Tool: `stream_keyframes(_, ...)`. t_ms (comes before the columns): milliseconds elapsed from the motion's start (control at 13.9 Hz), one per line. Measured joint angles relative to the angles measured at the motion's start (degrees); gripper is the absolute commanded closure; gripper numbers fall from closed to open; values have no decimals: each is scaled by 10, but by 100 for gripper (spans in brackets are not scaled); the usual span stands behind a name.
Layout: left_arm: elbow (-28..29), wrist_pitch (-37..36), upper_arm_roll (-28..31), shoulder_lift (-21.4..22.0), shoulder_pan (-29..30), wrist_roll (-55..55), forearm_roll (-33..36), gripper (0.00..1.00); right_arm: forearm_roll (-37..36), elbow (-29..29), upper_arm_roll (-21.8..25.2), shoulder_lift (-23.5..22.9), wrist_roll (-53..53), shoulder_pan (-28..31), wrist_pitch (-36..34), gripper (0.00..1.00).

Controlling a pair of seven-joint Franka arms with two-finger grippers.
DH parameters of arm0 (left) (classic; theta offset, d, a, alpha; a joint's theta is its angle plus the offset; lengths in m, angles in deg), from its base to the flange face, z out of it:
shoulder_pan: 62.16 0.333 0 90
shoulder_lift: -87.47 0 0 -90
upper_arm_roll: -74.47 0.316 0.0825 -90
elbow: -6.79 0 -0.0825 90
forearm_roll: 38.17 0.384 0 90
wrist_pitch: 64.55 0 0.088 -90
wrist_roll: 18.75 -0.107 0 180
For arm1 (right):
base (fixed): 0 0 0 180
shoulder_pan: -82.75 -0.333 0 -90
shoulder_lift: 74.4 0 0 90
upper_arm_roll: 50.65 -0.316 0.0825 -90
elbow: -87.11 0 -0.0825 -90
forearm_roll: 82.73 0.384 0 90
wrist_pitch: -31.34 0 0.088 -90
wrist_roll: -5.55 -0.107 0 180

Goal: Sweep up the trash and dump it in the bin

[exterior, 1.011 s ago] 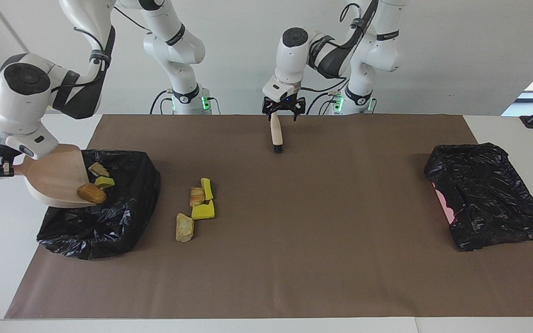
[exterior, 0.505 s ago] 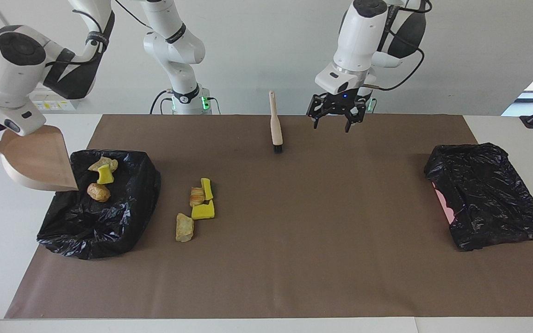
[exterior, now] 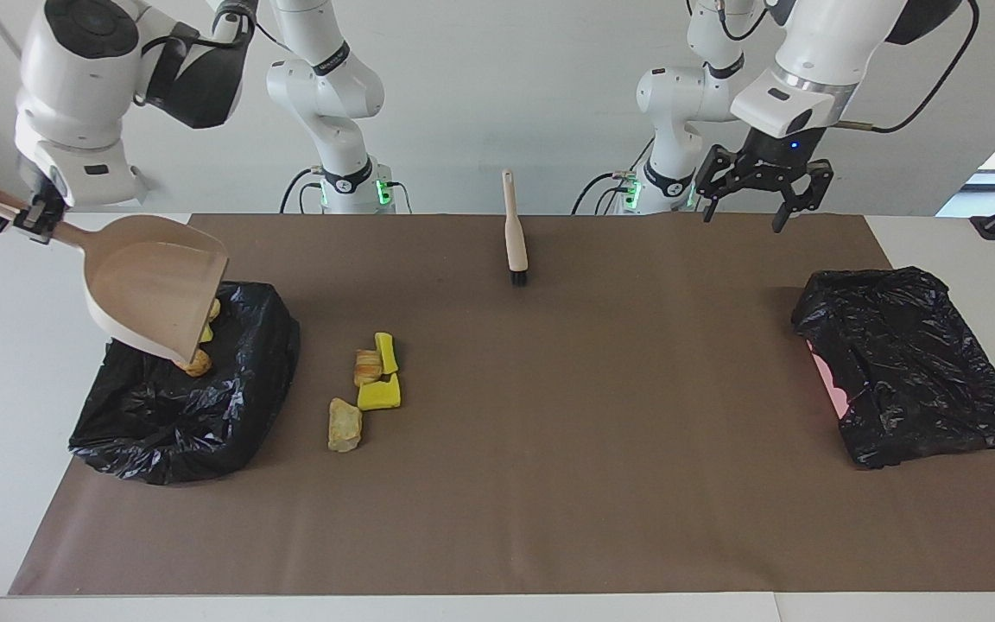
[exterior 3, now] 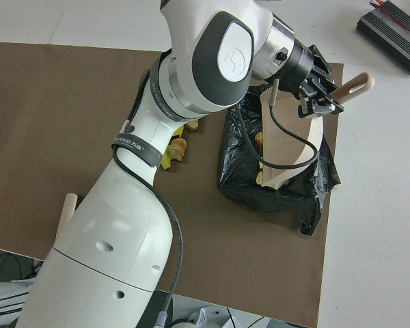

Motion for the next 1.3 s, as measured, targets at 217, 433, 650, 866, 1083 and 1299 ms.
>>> stream_keyframes(217, -20, -47, 0, 0, 27, -11, 0, 0, 97, 0, -5, 0, -186, -60, -19, 100)
stream_keyframes(433, -24, -62, 1, 0, 50, -26, 0, 0, 159, -2, -6, -3, -381, -129, -24, 100)
stream_keyframes(650, -28, -64, 7, 3, 53, -27, 0, 0, 211, -3, -7, -33, -589, -201, -23, 100)
stream_keyframes(866, -28, -64, 19, 4, 53, -40, 0, 0, 248, 4, -7, -88, -780, -262, 2, 100)
stream_keyframes(1083, -28, -65, 46, 5, 47, -65, 0, 0, 293, 24, -7, -142, -931, -297, 44, 100)
stream_keyframes(1299, -28, -66, 75, 6, 25, -70, 0, 0, 346, 49, -7, -193, -1054, -329, 109, 100)
